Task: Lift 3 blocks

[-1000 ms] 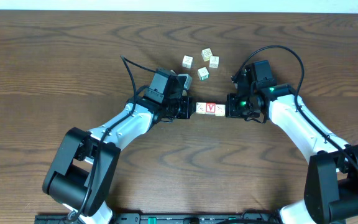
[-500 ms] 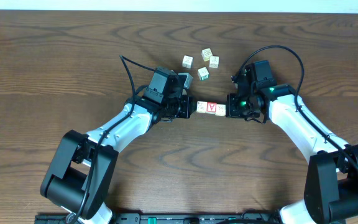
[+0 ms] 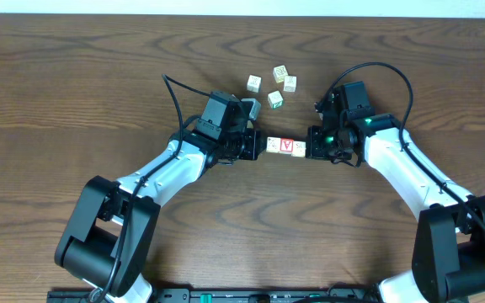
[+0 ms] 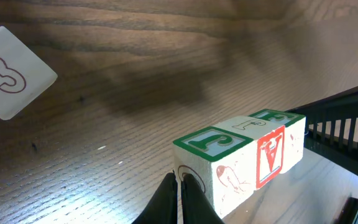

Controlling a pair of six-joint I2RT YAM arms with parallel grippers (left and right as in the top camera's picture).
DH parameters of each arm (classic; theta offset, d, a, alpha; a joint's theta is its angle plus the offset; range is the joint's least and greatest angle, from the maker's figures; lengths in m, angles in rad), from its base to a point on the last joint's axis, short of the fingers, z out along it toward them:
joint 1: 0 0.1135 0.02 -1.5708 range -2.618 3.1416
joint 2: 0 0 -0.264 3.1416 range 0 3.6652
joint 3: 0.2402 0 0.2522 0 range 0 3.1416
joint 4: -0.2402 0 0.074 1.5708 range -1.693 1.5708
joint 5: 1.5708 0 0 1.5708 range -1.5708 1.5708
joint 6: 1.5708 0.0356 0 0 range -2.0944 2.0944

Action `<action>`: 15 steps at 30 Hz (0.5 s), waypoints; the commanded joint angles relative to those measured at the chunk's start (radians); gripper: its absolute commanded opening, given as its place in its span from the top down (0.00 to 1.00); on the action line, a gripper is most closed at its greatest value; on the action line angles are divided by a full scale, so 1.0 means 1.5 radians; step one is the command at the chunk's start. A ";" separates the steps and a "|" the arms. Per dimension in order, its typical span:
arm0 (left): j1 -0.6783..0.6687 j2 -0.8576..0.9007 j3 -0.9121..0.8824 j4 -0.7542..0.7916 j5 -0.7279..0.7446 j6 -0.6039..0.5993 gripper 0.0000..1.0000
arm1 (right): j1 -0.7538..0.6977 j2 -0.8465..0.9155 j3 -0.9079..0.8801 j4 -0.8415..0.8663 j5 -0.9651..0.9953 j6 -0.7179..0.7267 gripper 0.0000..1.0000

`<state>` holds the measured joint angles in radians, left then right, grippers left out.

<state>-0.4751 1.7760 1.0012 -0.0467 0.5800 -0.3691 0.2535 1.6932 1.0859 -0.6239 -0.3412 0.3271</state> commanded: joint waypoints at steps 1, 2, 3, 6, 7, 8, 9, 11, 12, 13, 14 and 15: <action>-0.051 -0.022 0.043 0.020 0.125 0.003 0.93 | 0.045 -0.001 0.009 0.012 -0.213 0.014 0.99; -0.051 -0.022 0.043 0.021 0.125 0.003 0.93 | 0.045 -0.001 0.009 0.012 -0.214 0.014 0.99; -0.051 -0.022 0.043 0.021 0.125 0.003 0.93 | 0.045 -0.001 0.009 0.011 -0.215 0.014 0.99; -0.051 -0.022 0.043 0.021 0.125 0.003 0.93 | 0.045 -0.001 0.009 0.012 -0.215 0.023 0.99; -0.051 -0.022 0.043 0.021 0.125 0.003 0.93 | 0.045 -0.001 0.009 0.012 -0.215 0.024 0.99; -0.051 -0.022 0.043 0.021 0.125 0.003 0.93 | 0.045 -0.001 0.009 0.012 -0.215 0.024 0.99; -0.051 -0.022 0.043 0.021 0.125 0.003 0.93 | 0.045 -0.001 0.009 0.013 -0.215 0.024 0.99; -0.051 -0.022 0.043 0.021 0.125 0.003 0.93 | 0.045 -0.001 0.009 0.012 -0.215 0.024 0.99; -0.051 -0.022 0.044 0.021 0.125 0.003 0.93 | 0.045 -0.001 0.009 0.012 -0.215 0.024 0.99; -0.051 -0.022 0.046 0.021 0.125 0.000 0.93 | 0.045 -0.001 0.009 0.012 -0.216 0.024 0.99; -0.051 -0.022 0.048 0.020 0.125 -0.002 0.93 | 0.045 -0.003 0.009 0.012 -0.218 0.024 0.99; -0.051 -0.022 0.050 0.020 0.125 -0.002 0.92 | 0.045 -0.004 0.009 0.012 -0.218 0.024 0.99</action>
<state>-0.4751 1.7760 1.0012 -0.0467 0.5800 -0.3695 0.2535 1.6932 1.0855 -0.6247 -0.3428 0.3565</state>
